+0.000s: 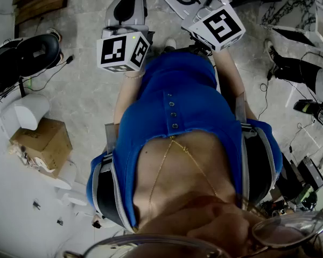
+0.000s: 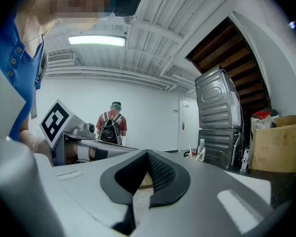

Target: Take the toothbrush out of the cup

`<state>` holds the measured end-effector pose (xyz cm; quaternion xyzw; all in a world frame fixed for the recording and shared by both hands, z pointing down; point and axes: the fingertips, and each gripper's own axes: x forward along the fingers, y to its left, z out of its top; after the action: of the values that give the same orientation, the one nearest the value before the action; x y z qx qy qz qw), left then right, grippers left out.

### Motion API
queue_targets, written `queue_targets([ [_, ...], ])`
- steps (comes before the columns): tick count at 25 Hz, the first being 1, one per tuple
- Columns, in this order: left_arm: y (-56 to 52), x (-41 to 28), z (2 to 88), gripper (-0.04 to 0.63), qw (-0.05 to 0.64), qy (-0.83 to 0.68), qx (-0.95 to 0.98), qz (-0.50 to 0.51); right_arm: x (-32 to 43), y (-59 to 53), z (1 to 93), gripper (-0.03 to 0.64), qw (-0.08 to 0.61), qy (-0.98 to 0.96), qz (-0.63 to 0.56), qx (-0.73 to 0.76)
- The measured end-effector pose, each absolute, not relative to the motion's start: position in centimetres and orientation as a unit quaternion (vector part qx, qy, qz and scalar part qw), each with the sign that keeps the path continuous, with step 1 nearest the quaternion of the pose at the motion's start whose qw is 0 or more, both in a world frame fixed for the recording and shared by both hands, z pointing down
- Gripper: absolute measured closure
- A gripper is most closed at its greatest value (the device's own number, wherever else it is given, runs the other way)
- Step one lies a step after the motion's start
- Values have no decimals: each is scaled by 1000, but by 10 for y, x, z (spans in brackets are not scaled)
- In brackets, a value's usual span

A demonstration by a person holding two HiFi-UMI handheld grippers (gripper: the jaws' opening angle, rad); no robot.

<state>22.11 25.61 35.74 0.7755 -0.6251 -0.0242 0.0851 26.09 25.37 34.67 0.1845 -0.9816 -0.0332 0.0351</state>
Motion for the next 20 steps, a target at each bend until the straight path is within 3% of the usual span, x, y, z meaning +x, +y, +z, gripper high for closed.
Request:
queue_targets([
  [8, 244, 220, 363, 592, 94, -636, 766, -19, 264, 236, 343, 615, 14, -982, -20, 186],
  [20, 186, 146, 366, 592, 89, -638, 764, -21, 184, 178, 353, 615, 3, -980, 5, 199],
])
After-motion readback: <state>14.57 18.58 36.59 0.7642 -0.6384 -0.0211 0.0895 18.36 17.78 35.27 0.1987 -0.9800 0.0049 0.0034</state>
